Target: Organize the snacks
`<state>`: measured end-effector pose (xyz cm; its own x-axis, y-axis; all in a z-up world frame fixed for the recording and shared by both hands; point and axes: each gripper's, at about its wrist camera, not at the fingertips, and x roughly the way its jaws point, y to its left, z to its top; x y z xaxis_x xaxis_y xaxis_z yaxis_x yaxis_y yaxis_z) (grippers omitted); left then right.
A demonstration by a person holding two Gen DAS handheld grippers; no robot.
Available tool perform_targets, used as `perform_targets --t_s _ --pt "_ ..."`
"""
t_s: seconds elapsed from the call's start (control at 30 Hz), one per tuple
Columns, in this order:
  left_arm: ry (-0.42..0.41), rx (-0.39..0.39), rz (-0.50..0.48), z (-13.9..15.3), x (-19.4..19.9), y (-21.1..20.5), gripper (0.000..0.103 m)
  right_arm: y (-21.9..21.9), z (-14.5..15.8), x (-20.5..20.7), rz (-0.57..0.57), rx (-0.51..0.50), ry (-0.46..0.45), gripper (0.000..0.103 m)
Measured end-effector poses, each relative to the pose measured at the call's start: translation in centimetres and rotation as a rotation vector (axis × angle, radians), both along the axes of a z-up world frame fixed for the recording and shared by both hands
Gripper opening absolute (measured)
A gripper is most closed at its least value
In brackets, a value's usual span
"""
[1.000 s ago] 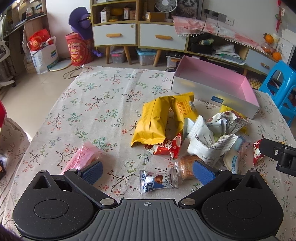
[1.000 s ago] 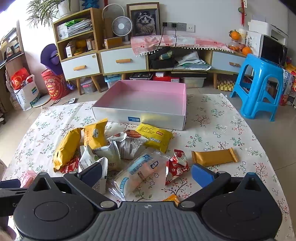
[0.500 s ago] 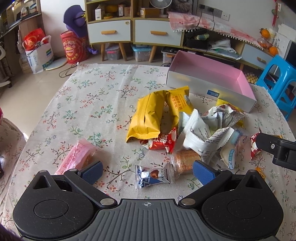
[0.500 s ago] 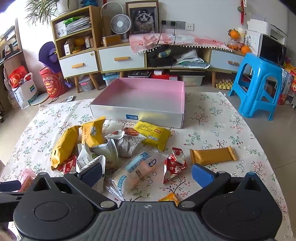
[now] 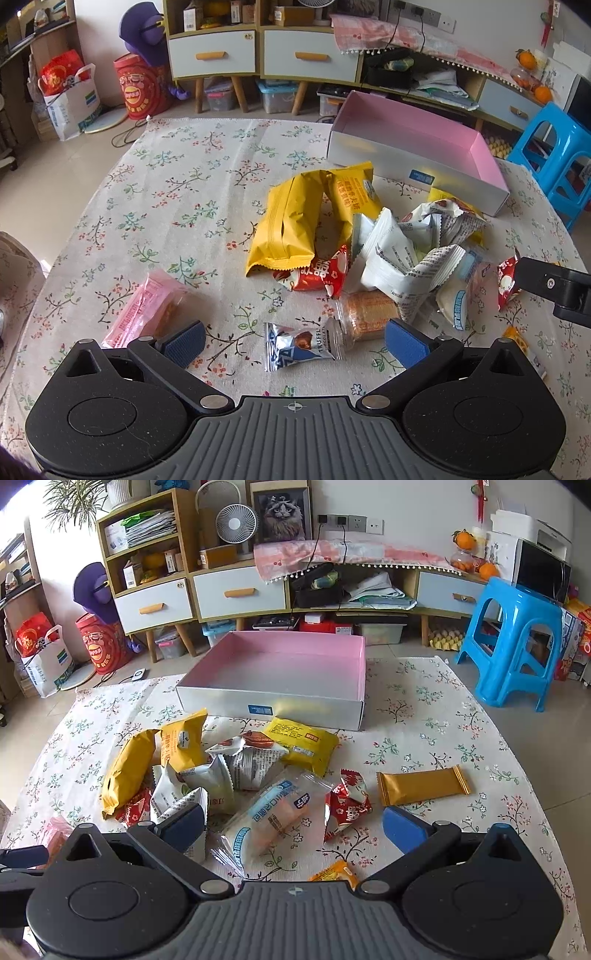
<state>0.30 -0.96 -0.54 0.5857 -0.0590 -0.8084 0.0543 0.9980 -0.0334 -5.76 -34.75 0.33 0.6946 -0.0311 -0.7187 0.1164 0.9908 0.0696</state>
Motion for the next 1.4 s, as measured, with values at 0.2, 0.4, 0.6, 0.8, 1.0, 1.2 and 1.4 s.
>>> perform_targets --t_s 0.2,0.4,0.6,0.8,1.0,1.2,1.4 --pt "0.001 0.001 -0.012 0.2 0.2 0.2 0.103 -0.4 0.3 -0.1 -0.002 0.012 -0.002 0.093" --pt "0.003 0.001 -0.03 0.5 0.2 0.1 0.103 -0.5 0.5 -0.1 0.006 0.018 0.004 0.093" --pt "-0.012 -0.01 -0.045 1.1 0.1 -0.1 0.103 -0.6 0.9 0.0 0.012 0.029 0.015 0.093" --pt "-0.015 -0.015 -0.106 2.3 1.1 0.0 0.103 -0.8 2.5 0.6 0.045 0.058 0.018 0.093" --pt "-0.008 0.017 -0.236 3.0 2.5 0.1 0.103 -0.2 3.6 1.5 0.155 0.066 0.066 0.093" --pt "0.051 -0.006 -0.318 2.7 4.1 1.6 0.103 -0.6 2.0 2.9 0.209 0.104 0.161 0.09" --pt "0.075 -0.06 -0.282 1.7 5.8 4.8 0.102 -1.8 -0.8 4.6 0.156 0.193 0.238 0.077"
